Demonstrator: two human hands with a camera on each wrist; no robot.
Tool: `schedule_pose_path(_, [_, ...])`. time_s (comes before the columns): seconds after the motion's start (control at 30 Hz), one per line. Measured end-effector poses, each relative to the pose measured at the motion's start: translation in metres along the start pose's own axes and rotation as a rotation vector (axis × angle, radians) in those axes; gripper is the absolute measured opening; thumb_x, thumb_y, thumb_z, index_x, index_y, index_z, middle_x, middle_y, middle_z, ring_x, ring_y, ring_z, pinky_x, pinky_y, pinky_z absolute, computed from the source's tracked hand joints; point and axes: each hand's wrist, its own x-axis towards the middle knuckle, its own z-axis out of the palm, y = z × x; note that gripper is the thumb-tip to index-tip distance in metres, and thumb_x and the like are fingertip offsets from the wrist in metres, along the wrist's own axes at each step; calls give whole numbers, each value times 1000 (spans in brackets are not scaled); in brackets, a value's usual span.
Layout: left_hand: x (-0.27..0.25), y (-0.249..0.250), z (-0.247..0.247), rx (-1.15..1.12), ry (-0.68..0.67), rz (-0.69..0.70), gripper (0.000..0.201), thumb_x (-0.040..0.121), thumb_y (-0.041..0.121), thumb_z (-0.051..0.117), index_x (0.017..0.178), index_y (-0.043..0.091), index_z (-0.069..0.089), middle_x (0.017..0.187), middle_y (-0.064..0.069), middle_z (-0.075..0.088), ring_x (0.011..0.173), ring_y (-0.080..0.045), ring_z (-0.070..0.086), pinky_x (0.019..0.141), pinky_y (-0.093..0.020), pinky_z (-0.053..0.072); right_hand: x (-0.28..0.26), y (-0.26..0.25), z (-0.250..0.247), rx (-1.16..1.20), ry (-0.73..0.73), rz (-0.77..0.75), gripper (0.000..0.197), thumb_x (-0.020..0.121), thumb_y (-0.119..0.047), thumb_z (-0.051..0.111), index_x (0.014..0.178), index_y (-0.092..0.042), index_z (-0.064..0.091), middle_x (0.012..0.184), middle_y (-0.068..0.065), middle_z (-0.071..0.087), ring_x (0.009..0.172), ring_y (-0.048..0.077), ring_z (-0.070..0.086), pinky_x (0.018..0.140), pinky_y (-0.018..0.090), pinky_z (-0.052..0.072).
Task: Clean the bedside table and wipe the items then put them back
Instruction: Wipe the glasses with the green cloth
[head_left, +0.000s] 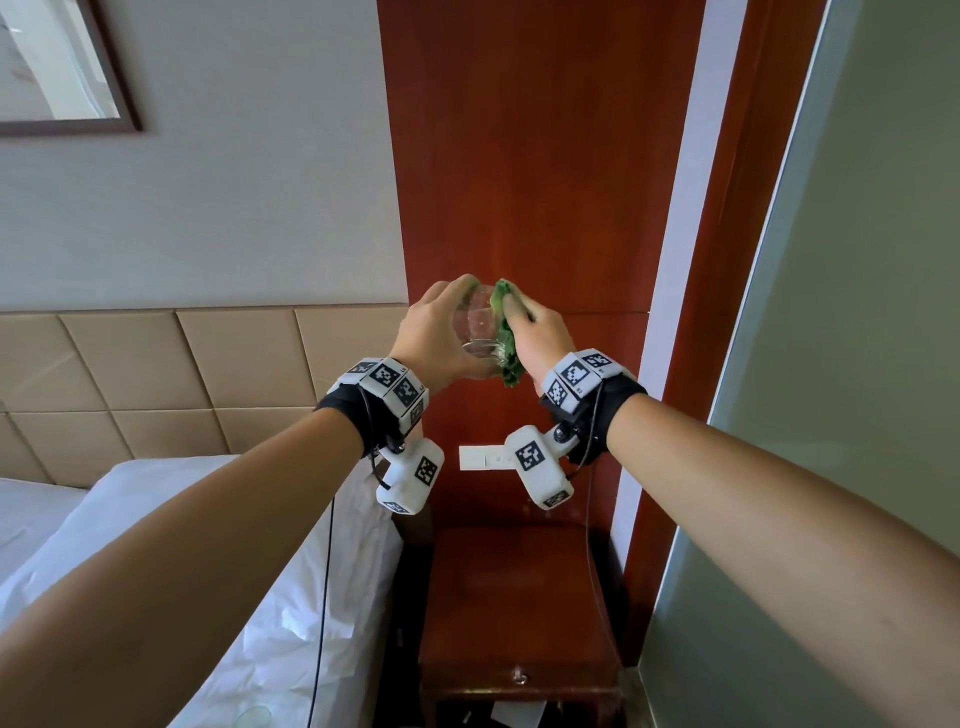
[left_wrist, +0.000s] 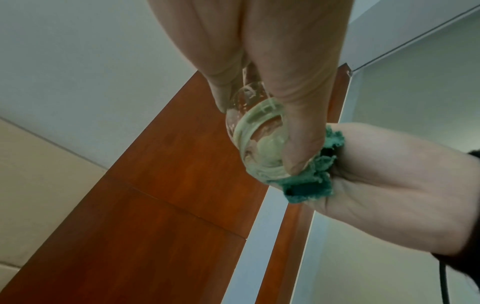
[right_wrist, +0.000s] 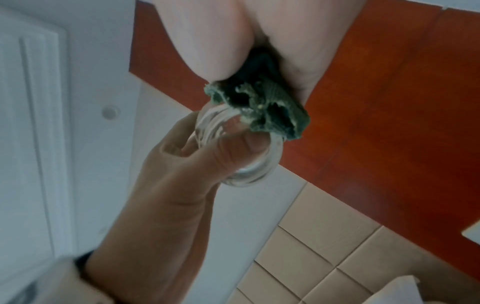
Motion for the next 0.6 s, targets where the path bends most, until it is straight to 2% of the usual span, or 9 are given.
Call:
schedule_pose_path(0.03, [0, 0, 0, 4, -5, -4, 96, 53, 41, 91, 136, 19, 49, 117, 4, 58, 103, -13, 57, 94, -34, 51, 1, 1, 2, 69, -13, 40, 47, 95, -53, 48, 137, -35, 54, 128, -5, 65, 92, 13, 68, 87, 40, 57])
schedule_pose_path(0.1, [-1, -2, 0, 2, 1, -40, 103, 54, 44, 92, 140, 15, 44, 122, 5, 57, 106, -10, 55, 97, -28, 48, 6, 8, 4, 144, -30, 114, 56, 84, -60, 50, 134, -36, 56, 121, -5, 69, 100, 21, 70, 90, 49, 56])
schedule_pose_path(0.23, [-2, -5, 1, -43, 34, -110, 109, 54, 38, 95, 145, 13, 39, 122, 9, 51, 107, -7, 50, 92, -20, 39, 8, 2, 5, 345, -32, 205, 35, 94, -39, 54, 124, -26, 66, 110, 4, 73, 97, 24, 72, 90, 50, 56])
schedule_pose_path(0.3, [-2, -7, 1, -50, 36, -123, 111, 54, 36, 95, 146, 14, 38, 122, 8, 53, 106, -8, 52, 91, -20, 40, 6, 0, 7, 325, -34, 185, 39, 88, -40, 56, 125, -31, 66, 116, -1, 72, 102, 21, 70, 93, 47, 55])
schedule_pose_path(0.37, [-1, -9, 2, -55, 46, -128, 115, 53, 38, 96, 148, 13, 36, 126, 4, 57, 109, -10, 54, 95, -22, 43, 1, -1, 6, 215, -57, 101, 40, 89, -44, 54, 129, -39, 60, 131, -13, 63, 112, 10, 64, 97, 36, 53])
schedule_pose_path(0.43, [0, -9, 1, -42, 48, -133, 113, 54, 40, 95, 147, 12, 38, 125, 4, 57, 108, -10, 54, 94, -21, 43, -6, -2, 2, 76, -69, -22, 37, 98, -41, 50, 135, -39, 55, 142, -21, 50, 111, -7, 54, 81, 5, 47])
schedule_pose_path(0.47, [1, -10, 1, -29, 45, -128, 109, 54, 40, 95, 144, 13, 41, 122, 4, 57, 106, -10, 54, 93, -21, 44, -8, -1, 0, 24, -68, -82, 37, 100, -38, 50, 137, -37, 54, 145, -20, 47, 110, -11, 48, 75, -3, 40])
schedule_pose_path(0.53, [1, -11, 2, 2, 34, -122, 105, 53, 42, 94, 140, 13, 44, 118, 3, 58, 104, -12, 54, 94, -25, 47, -10, 4, -1, -71, -76, -197, 37, 101, -32, 51, 138, -29, 55, 148, -14, 44, 113, -14, 41, 77, -9, 31])
schedule_pose_path(0.6, [0, -13, 4, 34, 22, -118, 108, 52, 44, 94, 141, 12, 43, 120, 2, 57, 106, -14, 54, 97, -30, 47, -9, 8, -1, -141, -84, -261, 37, 101, -30, 51, 138, -27, 56, 149, -11, 45, 113, -14, 41, 79, -9, 29])
